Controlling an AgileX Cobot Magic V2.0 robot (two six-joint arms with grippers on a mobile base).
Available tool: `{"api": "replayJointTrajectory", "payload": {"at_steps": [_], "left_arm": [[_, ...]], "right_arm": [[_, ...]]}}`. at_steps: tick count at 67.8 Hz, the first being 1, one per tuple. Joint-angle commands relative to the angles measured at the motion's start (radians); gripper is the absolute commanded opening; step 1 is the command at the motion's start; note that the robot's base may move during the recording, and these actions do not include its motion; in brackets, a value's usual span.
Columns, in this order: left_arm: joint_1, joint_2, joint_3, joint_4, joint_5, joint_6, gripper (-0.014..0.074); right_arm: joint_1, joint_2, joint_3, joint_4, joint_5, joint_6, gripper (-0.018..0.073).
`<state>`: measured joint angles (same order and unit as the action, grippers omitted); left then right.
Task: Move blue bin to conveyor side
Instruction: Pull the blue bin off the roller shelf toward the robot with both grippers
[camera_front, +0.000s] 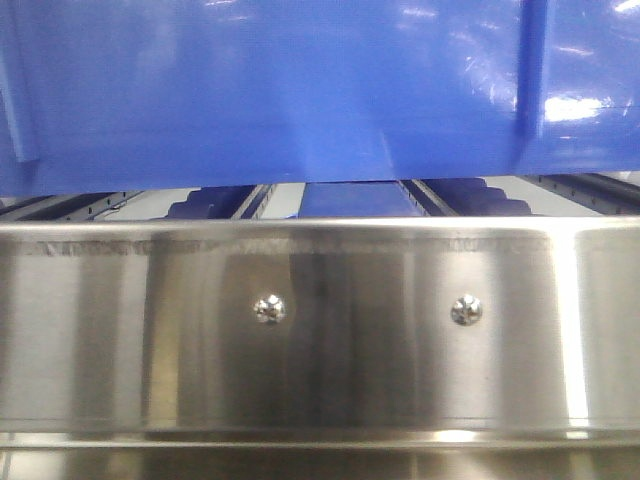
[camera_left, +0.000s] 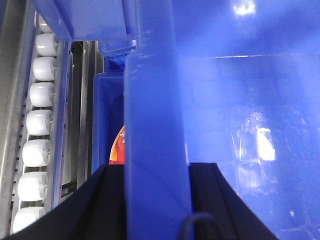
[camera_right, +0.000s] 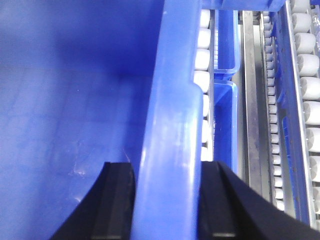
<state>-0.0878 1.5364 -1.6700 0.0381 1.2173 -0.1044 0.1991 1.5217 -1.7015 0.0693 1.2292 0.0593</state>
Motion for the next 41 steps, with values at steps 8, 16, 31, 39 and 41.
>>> {"api": "replayJointTrajectory", "payload": {"at_steps": [8, 16, 31, 39, 41], "left_arm": [[0.004, -0.05, 0.0, 0.0, 0.004, -0.002, -0.0009], [0.004, -0.117, -0.006, -0.002, 0.004, -0.002, -0.0009], [0.004, -0.253, -0.025, -0.005, 0.004, -0.002, -0.0009], [0.004, -0.317, -0.025, -0.005, 0.004, -0.002, -0.0009], [0.004, -0.333, -0.025, -0.005, 0.004, -0.002, -0.0009]], "right_arm": [[0.0, -0.043, -0.011, -0.011, -0.008, -0.014, -0.0076], [0.0, -0.094, -0.018, -0.016, -0.008, -0.014, -0.0076], [0.0, -0.215, -0.032, -0.026, -0.008, -0.014, -0.0076], [0.0, -0.285, -0.028, -0.026, -0.008, -0.014, -0.0076], [0.0, -0.301, -0.024, -0.026, -0.008, -0.014, -0.0076]]}}
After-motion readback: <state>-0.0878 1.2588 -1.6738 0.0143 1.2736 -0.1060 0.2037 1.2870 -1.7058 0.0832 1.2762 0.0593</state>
